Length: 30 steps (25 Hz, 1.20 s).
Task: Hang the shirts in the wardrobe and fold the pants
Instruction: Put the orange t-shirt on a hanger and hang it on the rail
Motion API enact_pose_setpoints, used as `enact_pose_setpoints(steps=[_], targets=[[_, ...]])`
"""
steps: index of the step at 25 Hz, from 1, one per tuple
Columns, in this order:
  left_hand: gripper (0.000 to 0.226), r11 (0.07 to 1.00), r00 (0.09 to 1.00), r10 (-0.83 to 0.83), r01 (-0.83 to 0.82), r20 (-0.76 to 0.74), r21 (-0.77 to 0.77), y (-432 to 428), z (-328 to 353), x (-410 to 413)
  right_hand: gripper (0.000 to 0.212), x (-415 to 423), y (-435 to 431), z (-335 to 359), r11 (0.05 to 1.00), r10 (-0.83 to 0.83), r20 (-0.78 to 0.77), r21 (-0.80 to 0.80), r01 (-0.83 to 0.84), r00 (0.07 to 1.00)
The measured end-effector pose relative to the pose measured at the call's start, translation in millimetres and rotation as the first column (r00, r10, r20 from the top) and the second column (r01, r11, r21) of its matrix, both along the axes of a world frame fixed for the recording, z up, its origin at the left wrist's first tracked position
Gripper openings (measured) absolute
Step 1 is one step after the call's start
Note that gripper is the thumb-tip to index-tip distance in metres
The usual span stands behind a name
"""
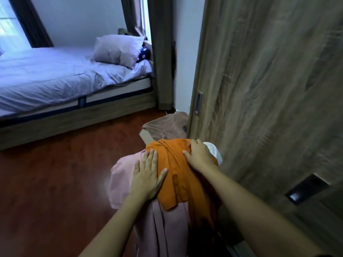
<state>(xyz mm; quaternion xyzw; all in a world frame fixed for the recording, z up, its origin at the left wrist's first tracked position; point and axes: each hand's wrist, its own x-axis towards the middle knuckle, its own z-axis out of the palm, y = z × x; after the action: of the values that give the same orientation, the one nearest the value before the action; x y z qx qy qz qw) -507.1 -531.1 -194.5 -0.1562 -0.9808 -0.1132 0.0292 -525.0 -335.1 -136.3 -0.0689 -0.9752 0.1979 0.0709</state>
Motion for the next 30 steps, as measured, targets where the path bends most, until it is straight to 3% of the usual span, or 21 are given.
enact_pose_setpoints(steps=[3, 5, 7, 8, 10, 12, 14, 16, 18, 20, 23, 27, 30], targets=[[0.096, 1.000, 1.000, 0.008, -0.008, 0.014, -0.002, -0.3, -0.9, 0.0, 0.015, 3.6, 4.0, 4.8, 0.969, -0.149, -0.110, -0.213, 0.123, 0.983], [0.093, 1.000, 0.998, 0.015, -0.016, 0.064, 0.008, 1.0, 3.3, 0.4, 0.014, 13.5, 13.0, 19.5, 0.871, -0.307, -0.093, -0.429, 0.241, 0.947], [0.075, 0.992, 0.993, 0.080, -0.088, 0.091, 0.086, 4.7, 20.1, 2.1, 0.015, 27.3, 24.9, 38.5, 0.794, -0.310, -0.072, -0.568, 0.216, 0.948], [0.060, 0.979, 0.992, 0.123, -0.122, 0.003, 0.166, 10.7, 34.1, 4.8, 0.016, 36.6, 32.4, 51.6, 0.794, -0.272, -0.096, -0.585, 0.167, 0.957], [0.040, 0.924, 0.965, 0.148, -0.057, -0.216, 0.377, 31.3, 74.2, 11.6, 0.015, 55.0, 50.0, 80.2, 0.832, -0.159, -0.177, -0.554, 0.035, 0.971], [0.042, 0.834, 0.953, -0.025, 0.186, -0.302, 0.519, 60.6, 121.8, 19.1, 0.020, 78.0, 67.9, 109.4, 0.867, -0.014, -0.230, -0.488, -0.103, 0.973], [0.067, 0.759, 0.897, -0.359, 0.441, -0.258, 0.478, 92.2, 167.6, 26.2, 0.023, 107.2, 84.8, 140.6, 0.877, 0.095, -0.255, -0.436, -0.202, 0.962], [0.076, 0.726, 0.804, -0.589, 0.573, -0.086, 0.379, 123.4, 198.5, 35.6, 0.020, 143.1, 103.9, 171.2, 0.885, 0.144, -0.288, -0.390, -0.253, 0.947], [0.041, 0.687, 0.742, -0.670, 0.633, -0.024, 0.358, 150.1, 213.1, 58.0, 0.019, 184.9, 131.6, 199.3, 0.903, 0.137, -0.320, -0.348, -0.250, 0.938], [0.016, 0.589, 0.674, -0.736, 0.687, -0.070, 0.425, 172.7, 220.7, 88.3, 0.019, 226.7, 161.0, 220.9, 0.915, 0.093, -0.344, -0.340, -0.217, 0.934], [0.023, 0.458, 0.558, -0.825, 0.750, -0.084, 0.477, 203.7, 222.6, 124.7, 0.023, 278.8, 191.2, 243.5, 0.935, 0.055, -0.415, -0.298, -0.193, 0.908], [0.029, 0.503, 0.583, -0.799, 0.784, -0.151, 0.365, 241.8, 228.7, 147.4, 0.032, 340.1, 215.6, 259.2, 0.955, 0.007, -0.362, -0.275, -0.114, 0.932], [0.028, 0.387, 0.494, -0.860, 0.794, -0.126, 0.469, 257.7, 249.9, 162.1, 0.044, 382.5, 237.1, 260.0, 0.956, -0.052, -0.293, -0.290, -0.037, 0.955]])
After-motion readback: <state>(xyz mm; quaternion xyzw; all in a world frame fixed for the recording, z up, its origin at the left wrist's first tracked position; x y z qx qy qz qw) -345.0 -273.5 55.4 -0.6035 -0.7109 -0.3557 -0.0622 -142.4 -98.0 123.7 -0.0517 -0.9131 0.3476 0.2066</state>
